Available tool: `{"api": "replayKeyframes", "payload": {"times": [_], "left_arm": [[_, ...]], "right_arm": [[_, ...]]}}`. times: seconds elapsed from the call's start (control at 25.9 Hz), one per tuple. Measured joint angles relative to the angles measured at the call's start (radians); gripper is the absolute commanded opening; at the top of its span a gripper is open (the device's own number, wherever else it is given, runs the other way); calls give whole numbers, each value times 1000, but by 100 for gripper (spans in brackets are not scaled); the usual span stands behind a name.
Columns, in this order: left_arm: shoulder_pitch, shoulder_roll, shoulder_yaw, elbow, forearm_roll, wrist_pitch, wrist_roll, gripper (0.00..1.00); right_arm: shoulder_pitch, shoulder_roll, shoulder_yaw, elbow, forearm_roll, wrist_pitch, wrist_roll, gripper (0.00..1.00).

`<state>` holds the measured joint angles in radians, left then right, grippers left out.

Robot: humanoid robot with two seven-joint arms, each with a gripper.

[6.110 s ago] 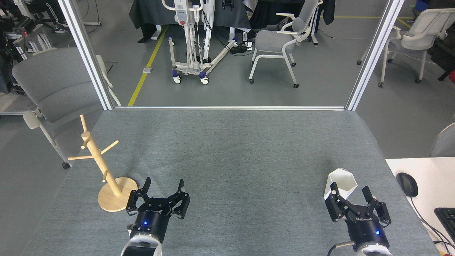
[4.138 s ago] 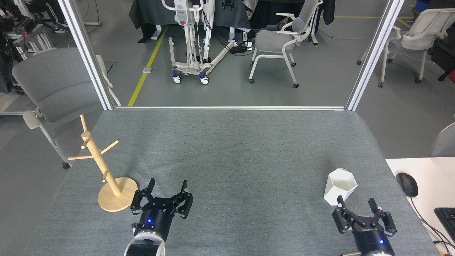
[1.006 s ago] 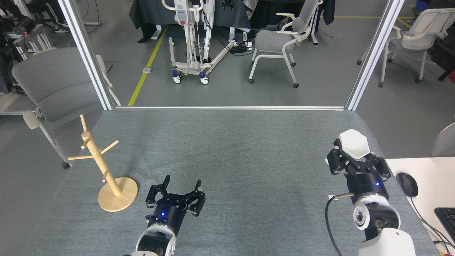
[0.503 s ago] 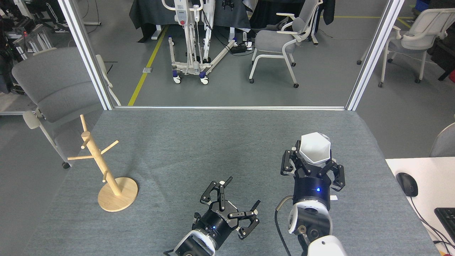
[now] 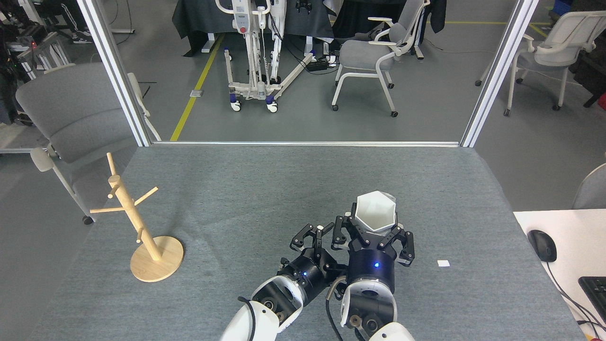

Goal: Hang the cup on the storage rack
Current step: 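Grasp the cup with the left gripper beside the right gripper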

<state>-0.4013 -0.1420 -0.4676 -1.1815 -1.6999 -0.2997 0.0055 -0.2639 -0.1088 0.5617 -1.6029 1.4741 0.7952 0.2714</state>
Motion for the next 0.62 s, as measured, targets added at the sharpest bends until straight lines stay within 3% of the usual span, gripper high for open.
{"api": "replayKeyframes", "payload": {"times": [0.54, 0.62], "left_arm": [[-36, -1, 3, 38, 86, -72, -16, 98], [-41, -1, 3, 47, 92, -72, -16, 90]], "right_arm": [[0, 38, 38, 41, -2, -30, 22, 1], [0, 47, 38, 41, -2, -30, 22, 0]]}}
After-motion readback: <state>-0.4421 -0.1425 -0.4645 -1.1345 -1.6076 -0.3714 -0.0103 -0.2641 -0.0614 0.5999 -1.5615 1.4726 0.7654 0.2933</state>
